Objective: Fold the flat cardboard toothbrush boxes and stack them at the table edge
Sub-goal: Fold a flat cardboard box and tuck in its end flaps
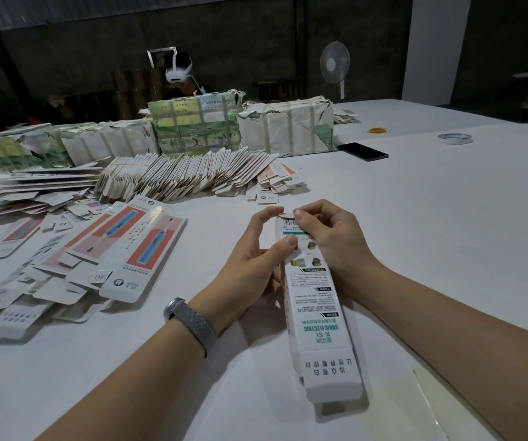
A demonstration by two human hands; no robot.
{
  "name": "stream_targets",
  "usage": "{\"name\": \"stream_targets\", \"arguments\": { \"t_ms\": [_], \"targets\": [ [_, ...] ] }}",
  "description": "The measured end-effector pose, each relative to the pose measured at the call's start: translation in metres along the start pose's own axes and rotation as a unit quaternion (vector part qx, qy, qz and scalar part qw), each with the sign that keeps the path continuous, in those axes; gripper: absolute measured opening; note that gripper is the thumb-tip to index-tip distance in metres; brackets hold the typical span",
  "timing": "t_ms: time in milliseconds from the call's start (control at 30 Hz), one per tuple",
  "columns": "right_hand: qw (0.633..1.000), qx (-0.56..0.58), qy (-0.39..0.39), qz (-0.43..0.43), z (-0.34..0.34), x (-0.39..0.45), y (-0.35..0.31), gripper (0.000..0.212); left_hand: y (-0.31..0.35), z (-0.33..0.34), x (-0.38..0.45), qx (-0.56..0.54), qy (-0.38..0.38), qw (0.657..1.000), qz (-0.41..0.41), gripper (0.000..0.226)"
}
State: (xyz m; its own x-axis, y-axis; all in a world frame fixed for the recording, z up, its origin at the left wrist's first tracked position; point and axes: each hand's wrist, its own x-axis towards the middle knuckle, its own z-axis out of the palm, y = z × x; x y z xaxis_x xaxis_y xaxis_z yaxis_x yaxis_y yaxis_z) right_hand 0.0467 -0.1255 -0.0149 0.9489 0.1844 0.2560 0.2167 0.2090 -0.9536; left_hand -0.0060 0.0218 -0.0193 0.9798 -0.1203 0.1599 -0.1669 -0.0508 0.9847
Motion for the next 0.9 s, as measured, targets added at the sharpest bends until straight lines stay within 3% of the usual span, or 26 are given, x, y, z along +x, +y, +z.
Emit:
{"name": "stream_targets", "arguments": {
  "t_ms": [367,533,900],
  "targets": [
    [0.998,0.021,0.056,0.022,-0.0028,0.0016,0.0017,0.021,-0.0013,0.0007,-0.0009,0.003,-0.007,1.000,-0.002,0.045],
    [0.998,0.024,0.057,0.029,-0.0030,0.0010,0.0000,0.028,-0.0011,-0.0001,-0.0003,0.005,-0.012,1.000,-0.001,0.046],
    [0.995,0.048,0.061,0.067,-0.0047,0.0001,-0.0040,0.021,-0.0013,-0.0006,-0.0002,0.009,-0.005,1.000,-0.009,0.045]
  ]
}}
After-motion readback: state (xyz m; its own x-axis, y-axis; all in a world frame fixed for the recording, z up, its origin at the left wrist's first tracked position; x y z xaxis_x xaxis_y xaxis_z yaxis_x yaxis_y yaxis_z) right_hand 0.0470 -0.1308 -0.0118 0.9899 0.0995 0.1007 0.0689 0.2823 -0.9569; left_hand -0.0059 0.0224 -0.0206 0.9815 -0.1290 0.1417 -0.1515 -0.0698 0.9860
